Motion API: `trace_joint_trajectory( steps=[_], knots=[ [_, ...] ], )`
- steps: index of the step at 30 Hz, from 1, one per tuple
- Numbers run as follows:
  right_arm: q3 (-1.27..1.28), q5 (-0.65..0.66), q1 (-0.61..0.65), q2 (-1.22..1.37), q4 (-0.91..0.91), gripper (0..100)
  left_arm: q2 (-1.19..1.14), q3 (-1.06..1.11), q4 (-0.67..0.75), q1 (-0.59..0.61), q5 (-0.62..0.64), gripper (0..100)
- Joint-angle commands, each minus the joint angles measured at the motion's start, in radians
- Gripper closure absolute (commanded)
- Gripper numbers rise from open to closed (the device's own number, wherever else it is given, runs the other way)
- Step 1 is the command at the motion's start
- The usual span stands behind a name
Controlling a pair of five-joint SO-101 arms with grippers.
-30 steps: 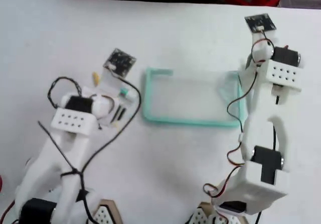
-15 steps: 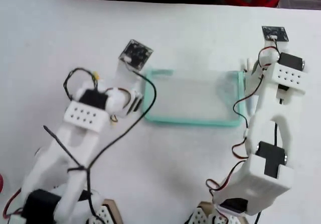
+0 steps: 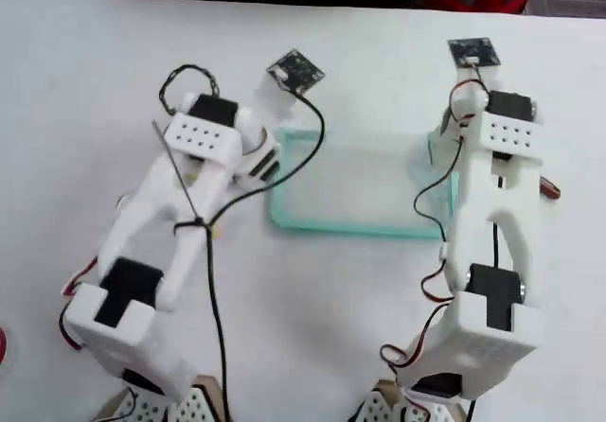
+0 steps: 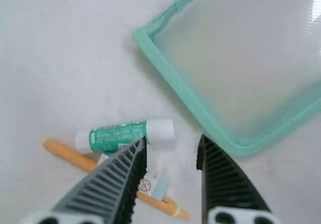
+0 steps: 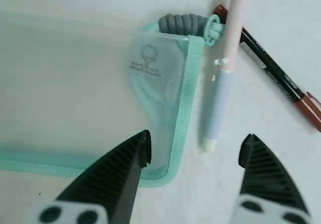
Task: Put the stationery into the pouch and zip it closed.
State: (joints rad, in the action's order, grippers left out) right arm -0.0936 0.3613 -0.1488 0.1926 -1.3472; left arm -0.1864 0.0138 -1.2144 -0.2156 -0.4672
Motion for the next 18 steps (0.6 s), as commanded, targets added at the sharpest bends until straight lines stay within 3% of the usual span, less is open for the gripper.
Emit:
trace_joint_trajectory(
  steps=[1, 10, 18],
  knots=[
    [-0.02, 0.035, 0.022, -0.005, 0.019, 71.6, 0.001, -0.052, 0.046, -0.031, -0.046, 83],
    [-0.021, 0.037, 0.033, 0.137, 0.093, 75.5, -0.044, -0.043, 0.057, -0.067, -0.049, 83],
    [-0.1, 0.028, 0.074, 0.216, 0.051, 75.8, -0.119, -0.043, 0.06, -0.061, -0.048, 83]
  ],
)
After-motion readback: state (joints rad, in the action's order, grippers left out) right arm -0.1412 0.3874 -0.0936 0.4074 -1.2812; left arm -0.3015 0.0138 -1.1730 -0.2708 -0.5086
